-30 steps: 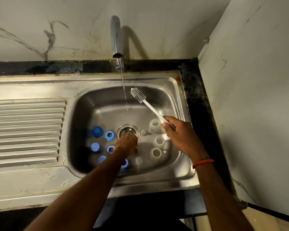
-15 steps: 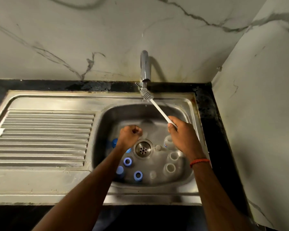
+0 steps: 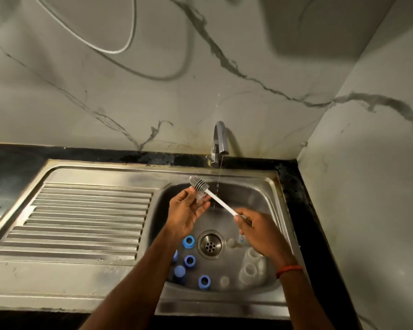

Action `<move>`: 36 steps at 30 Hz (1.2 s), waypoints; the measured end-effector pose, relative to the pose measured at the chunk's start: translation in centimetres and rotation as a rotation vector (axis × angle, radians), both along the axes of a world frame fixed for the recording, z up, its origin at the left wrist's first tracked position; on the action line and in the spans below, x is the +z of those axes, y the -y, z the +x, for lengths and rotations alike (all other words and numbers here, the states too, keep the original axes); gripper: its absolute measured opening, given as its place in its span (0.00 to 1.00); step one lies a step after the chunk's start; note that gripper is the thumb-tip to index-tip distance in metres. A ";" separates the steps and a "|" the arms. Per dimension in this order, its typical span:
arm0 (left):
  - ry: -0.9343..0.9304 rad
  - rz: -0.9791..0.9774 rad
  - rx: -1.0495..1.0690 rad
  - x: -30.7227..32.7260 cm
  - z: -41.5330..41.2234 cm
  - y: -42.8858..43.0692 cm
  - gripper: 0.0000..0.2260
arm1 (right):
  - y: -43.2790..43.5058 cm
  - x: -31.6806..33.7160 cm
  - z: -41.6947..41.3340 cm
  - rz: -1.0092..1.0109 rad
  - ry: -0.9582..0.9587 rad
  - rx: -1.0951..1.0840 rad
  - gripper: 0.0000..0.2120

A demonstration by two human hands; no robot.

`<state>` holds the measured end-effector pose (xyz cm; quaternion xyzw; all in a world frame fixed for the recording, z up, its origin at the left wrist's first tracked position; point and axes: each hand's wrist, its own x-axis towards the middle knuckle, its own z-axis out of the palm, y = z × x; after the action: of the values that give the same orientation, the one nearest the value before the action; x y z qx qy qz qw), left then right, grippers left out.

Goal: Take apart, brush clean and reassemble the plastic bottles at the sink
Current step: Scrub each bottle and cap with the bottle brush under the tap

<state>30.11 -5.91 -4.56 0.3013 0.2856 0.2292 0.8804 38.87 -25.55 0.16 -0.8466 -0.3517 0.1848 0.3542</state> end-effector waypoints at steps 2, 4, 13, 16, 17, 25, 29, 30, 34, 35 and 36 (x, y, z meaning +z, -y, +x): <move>0.020 -0.013 0.043 0.8 -0.1 0.1 0.12 | -0.7 0.1 -0.9 -0.005 0.052 -0.013 0.08; 0.047 -0.048 0.111 1.5 -0.2 -0.1 0.12 | -1.3 0.4 -1.5 -0.007 0.077 0.001 0.08; -0.021 0.034 0.128 3.2 -0.5 0.1 0.10 | -1.7 2.4 -3.1 0.016 0.175 0.039 0.08; -0.029 -0.027 0.199 3.9 -0.5 -0.5 0.10 | -2.0 2.3 -3.5 0.046 0.137 0.063 0.07; -0.044 -0.064 0.234 4.0 -0.8 -1.0 0.10 | -1.7 2.2 -3.5 0.042 0.115 0.082 0.08; -0.087 -0.292 0.277 3.6 -2.4 -3.4 0.13 | 0.1 2.7 -3.2 -0.078 0.409 0.052 0.11; -0.107 -0.241 0.239 3.4 -2.0 -3.1 0.14 | -1.3 2.9 -4.4 -0.199 0.603 0.039 0.15; -0.099 -0.223 0.246 3.4 -2.0 -3.0 0.13 | -1.6 2.8 -4.6 -0.212 0.664 0.035 0.15; -0.067 -0.175 0.282 3.4 -2.0 -3.3 0.13 | -2.3 2.2 -5.0 -0.206 0.876 -0.016 0.11; -0.057 -0.175 0.290 3.6 -1.9 -3.4 0.13 | -2.4 2.0 -5.2 -0.194 0.899 -0.024 0.12; -0.047 -0.176 0.301 3.7 -1.8 -3.4 0.14 | -2.5 1.8 -5.3 -0.184 0.916 -0.022 0.13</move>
<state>28.29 -2.52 -0.86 0.1821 0.3669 0.3253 0.8523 33.56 -23.01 1.93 -0.8726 -0.4451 -0.1812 0.0877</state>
